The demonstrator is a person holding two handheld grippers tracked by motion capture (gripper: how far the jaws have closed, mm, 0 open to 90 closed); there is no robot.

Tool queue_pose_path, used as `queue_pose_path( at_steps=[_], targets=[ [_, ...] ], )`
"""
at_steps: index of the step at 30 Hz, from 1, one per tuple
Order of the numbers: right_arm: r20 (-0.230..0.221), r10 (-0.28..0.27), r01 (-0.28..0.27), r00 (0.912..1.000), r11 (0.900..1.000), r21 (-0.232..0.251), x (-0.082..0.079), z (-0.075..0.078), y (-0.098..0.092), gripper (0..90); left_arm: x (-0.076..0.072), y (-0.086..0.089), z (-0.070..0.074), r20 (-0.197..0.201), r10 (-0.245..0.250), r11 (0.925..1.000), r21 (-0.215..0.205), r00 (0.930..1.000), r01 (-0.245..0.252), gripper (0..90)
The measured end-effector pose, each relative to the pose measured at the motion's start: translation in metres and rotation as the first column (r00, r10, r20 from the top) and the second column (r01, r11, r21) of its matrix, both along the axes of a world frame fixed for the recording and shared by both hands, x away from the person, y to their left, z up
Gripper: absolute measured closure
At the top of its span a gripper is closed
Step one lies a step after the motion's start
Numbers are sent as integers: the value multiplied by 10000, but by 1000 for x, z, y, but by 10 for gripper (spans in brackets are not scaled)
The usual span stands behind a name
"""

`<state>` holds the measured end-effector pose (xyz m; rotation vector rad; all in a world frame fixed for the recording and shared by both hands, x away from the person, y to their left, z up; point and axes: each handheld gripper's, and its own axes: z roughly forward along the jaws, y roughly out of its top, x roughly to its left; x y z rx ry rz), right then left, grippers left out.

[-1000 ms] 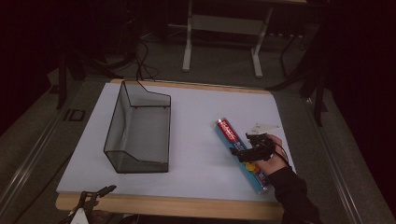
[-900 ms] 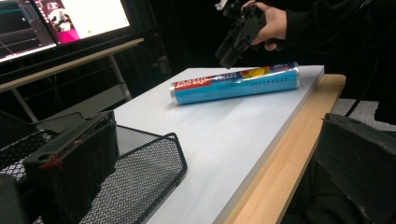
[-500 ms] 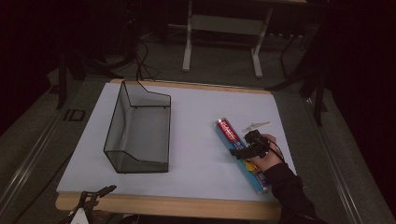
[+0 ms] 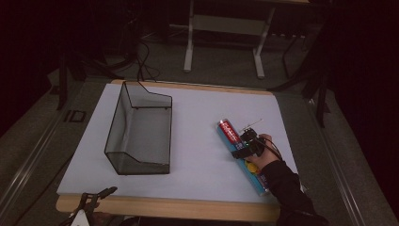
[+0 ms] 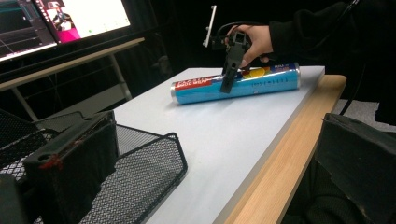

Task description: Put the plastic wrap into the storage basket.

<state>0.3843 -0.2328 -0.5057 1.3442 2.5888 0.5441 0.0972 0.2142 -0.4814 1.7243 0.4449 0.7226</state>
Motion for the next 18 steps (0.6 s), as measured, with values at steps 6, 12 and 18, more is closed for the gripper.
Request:
queue_pose_path(
  at_steps=[6,12,18],
  targets=[
    [-448,-215,192,9988,9985,-520,4,-4,9,233,0,0,0,6,-4,10000,23,10000,4,1],
    [-874,-136,67,9961,9969,-789,6,-8,17,286,0,0,-1,7,22,10000,70,10000,-22,1],
    [-1003,-586,514,9932,9960,-727,7,-4,19,309,1,0,-1,-17,37,10000,69,10000,-37,1]
  ],
)
